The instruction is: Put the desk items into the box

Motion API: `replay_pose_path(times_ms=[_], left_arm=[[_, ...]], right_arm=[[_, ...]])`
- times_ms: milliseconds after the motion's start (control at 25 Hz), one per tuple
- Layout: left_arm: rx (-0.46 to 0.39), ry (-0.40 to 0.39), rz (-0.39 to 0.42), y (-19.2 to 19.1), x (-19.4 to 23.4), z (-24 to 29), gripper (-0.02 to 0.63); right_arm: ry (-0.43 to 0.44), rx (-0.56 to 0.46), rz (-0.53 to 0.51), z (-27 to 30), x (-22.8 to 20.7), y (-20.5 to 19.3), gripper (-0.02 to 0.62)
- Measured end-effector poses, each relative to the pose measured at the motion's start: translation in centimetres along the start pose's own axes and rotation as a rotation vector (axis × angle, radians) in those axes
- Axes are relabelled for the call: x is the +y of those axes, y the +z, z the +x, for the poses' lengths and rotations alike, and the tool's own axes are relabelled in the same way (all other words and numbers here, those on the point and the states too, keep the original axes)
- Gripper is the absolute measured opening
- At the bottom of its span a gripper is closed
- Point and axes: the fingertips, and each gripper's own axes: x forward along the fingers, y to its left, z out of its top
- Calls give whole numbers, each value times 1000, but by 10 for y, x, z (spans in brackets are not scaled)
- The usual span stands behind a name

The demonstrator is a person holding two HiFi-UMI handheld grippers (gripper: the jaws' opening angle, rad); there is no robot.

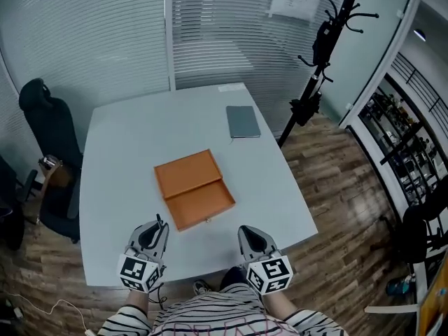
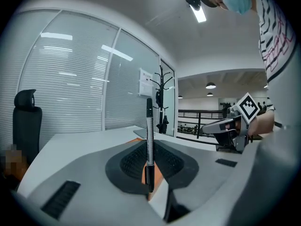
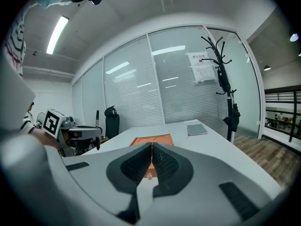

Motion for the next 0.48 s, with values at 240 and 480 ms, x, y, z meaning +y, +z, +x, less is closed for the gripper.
replay_pose_path(times_ms=[240,480], left_arm=[[17,-36,18,0,-2,30,60],[37,-45,29,3,-4,59,60]], right_arm=[[-15,8,12,0,-12,-2,26],[0,10,6,12,-28,6,26]])
